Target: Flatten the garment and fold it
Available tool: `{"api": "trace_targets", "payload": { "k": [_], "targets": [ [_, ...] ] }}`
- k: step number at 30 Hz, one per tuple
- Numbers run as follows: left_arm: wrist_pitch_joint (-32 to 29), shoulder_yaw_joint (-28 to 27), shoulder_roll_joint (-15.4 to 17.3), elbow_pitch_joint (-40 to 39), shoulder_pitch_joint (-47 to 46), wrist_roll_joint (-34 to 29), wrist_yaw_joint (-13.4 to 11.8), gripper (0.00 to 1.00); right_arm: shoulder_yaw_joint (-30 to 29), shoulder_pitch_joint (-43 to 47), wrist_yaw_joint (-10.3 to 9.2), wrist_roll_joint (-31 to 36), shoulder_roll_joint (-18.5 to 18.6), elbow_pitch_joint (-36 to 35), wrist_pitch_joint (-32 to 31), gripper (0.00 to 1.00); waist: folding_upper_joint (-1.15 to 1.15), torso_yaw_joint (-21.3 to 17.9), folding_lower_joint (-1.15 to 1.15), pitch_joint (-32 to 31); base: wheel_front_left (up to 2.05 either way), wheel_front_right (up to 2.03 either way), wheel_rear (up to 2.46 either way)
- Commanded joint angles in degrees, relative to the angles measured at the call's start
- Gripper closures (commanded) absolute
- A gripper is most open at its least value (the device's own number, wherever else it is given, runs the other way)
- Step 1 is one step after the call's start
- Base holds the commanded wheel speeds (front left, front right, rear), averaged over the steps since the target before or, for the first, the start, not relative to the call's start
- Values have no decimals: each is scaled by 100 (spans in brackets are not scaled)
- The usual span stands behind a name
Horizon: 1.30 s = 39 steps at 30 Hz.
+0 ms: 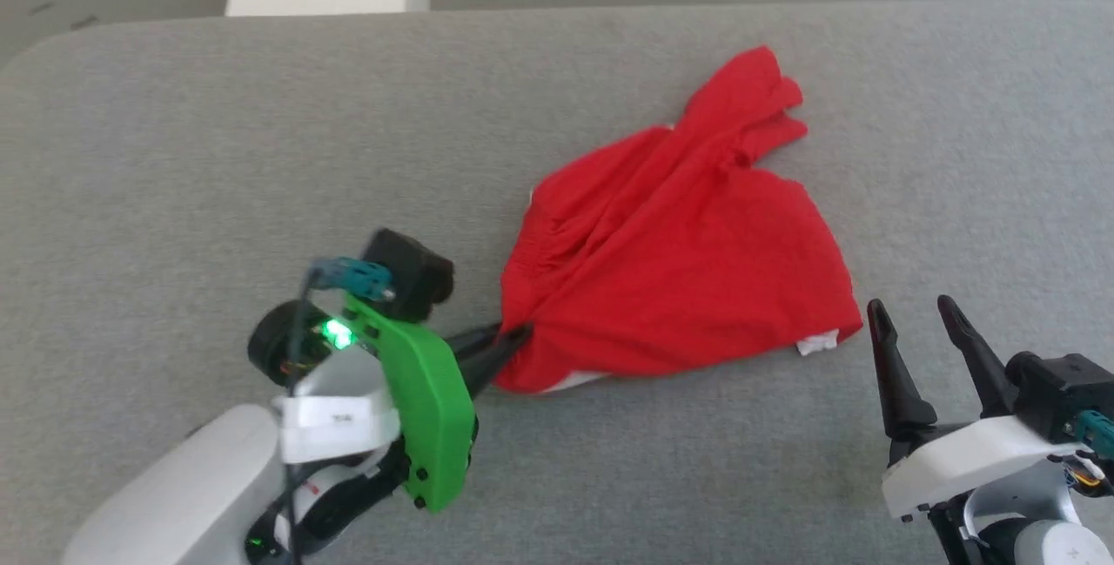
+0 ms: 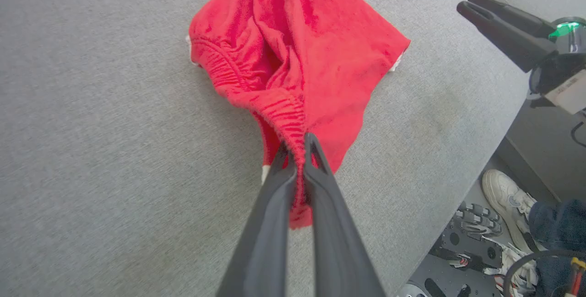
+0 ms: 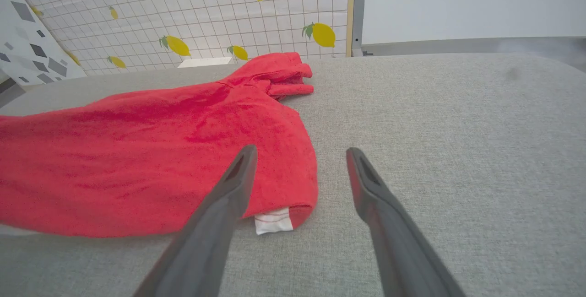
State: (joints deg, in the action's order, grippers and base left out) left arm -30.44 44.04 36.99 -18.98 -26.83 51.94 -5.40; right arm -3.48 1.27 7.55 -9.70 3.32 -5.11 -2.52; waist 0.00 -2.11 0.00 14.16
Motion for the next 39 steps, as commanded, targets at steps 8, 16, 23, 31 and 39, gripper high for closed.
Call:
{"api": "trace_targets", "payload": {
  "k": [8,16,23,31,39],
  "targets": [
    [198,-611,117,94,-136,139,-443,100,176,-76,-6,37,8,-77,-48,0,0,-29,0,170,0,0,0],
    [237,-599,267,1367,-348,-101,-326,100,309,-200,-6,48,-15,-4,72,0,0,-386,0,584,0,0,0],
    [299,-441,150,2224,-510,-290,-223,82,334,-252,-6,69,-28,52,150,0,0,-457,0,730,0,0,0],
    [860,-362,-126,2751,-591,-623,-286,0,296,-271,-6,60,-35,48,82,0,0,-290,0,533,0,0,0],
    [1648,-470,-186,2483,-382,-838,-414,0,174,-197,-6,-10,74,-9,-90,0,0,62,0,91,0,0,0]
  ]
}}
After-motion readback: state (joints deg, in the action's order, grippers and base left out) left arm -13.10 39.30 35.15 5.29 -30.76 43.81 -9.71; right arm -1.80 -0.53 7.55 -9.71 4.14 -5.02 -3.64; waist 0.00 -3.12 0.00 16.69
